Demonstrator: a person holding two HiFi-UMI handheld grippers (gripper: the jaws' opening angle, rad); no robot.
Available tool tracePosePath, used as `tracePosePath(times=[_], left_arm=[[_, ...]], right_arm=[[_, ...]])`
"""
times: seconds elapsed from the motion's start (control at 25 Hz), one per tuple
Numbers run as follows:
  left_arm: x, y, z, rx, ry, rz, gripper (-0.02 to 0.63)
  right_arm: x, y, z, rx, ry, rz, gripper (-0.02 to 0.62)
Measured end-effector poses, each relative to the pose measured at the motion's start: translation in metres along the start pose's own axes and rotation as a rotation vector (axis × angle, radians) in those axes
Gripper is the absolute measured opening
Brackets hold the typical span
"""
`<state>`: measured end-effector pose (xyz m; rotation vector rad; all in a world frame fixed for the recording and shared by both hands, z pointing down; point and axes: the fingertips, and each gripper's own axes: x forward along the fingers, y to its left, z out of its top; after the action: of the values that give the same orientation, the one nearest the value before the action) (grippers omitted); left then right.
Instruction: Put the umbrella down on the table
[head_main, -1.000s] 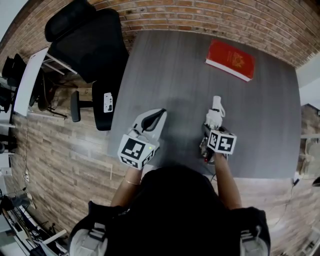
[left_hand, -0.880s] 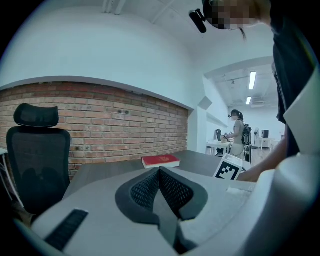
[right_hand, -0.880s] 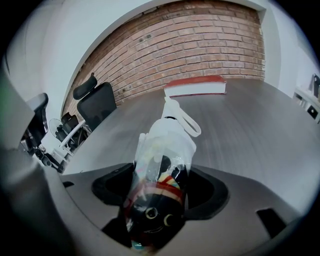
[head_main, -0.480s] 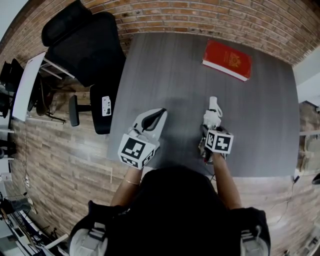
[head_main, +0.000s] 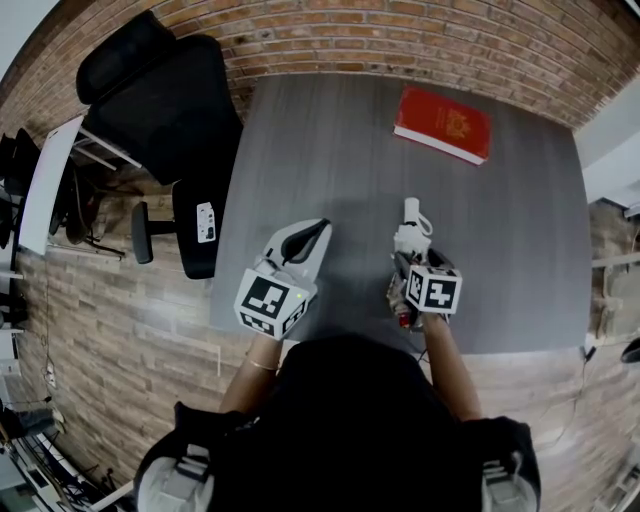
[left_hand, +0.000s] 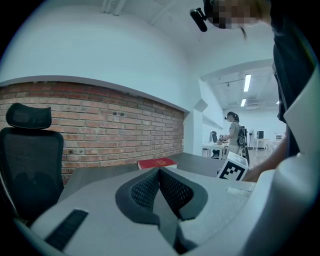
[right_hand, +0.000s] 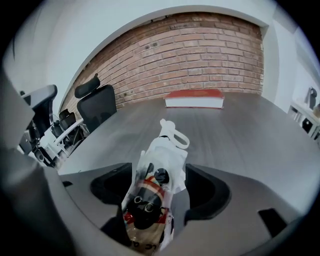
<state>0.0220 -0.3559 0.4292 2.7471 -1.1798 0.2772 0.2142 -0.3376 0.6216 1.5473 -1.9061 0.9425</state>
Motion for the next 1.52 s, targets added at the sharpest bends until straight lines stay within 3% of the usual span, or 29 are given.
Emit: tracePosePath(times=[0.2,0.32,0.48,0.72,0.88,1.12,1.52], left_arm=[[0.007,-0.005,0.003,0.002,-0.013,-0.020,0.002],[0.011,-0.008,0.008,0.025,-0.042,-0.032,0.002],[0.012,-0.014,0.008,0.006,-0.031,-0.049,0.002],[0.014,-0.021,0.012,0.021,-0.055,-0.082,0.002],[0.016,-0.025,0.011,0.008,-0.056,-0.102,0.002],[0.018,-0.031,0.009,0.000,-0.053,-0.132,0.002],[0.017,-0.030,0.006,-0.005,-0.043,-0.142,0.002]], right_arm=[[-0.016,-0.002,0.018,-0.006,-0.071,0.002,0.329],[-0.032,0.000,0.032,-0.012,-0.139,-0.004,0.220],[-0.059,0.002,0.053,-0.003,-0.257,-0.009,0.161],[-0.097,0.001,0.073,0.020,-0.399,-0.042,0.001],[-0.114,0.006,0.079,0.022,-0.456,-0.022,-0.003],[-0.133,0.004,0.080,-0.005,-0.507,-0.092,-0.005],[-0.142,0.010,0.086,-0.002,-0.535,-0.091,-0.005]])
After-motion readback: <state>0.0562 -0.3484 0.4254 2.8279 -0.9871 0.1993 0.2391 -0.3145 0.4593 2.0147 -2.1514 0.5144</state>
